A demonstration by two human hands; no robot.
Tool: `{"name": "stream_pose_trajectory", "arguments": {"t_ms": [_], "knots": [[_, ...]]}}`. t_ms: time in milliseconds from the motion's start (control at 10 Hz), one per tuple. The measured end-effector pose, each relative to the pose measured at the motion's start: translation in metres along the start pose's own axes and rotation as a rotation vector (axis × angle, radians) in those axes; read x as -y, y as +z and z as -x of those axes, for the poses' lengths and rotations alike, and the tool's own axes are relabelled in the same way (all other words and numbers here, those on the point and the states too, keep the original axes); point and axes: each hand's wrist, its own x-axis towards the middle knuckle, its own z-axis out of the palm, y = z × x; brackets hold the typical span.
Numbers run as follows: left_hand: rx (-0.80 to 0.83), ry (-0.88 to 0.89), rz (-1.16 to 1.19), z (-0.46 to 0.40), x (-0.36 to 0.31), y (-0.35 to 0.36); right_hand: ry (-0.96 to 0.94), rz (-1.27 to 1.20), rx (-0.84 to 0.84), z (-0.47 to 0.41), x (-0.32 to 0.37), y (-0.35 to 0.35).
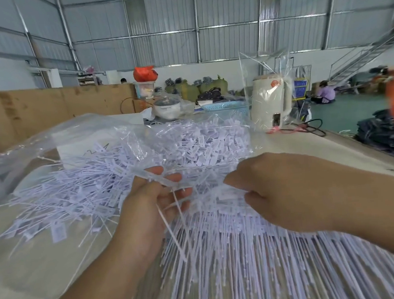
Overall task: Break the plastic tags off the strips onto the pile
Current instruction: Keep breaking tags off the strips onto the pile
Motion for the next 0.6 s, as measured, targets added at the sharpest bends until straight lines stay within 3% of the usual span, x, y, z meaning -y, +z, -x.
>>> {"name": "stream_pose_trajectory", "arguments": {"t_ms": [200, 400, 600], "knots": [[-0.061, -0.108, -0.045, -0.013, -0.007, 0.013, -0.043, 0.035, 0.263, 0.001, -0.005, -0.003], [-0.064, -0.077, 0.059, -0.003, -0.014, 0.006, -0.118, 0.046, 0.304, 0.011, -0.004, 0.001], [0.080, -0.012, 0.121, 0.008, -0.015, 0.000, -0.137, 0.173, 0.363, 0.014, 0.006, 0.017]]}}
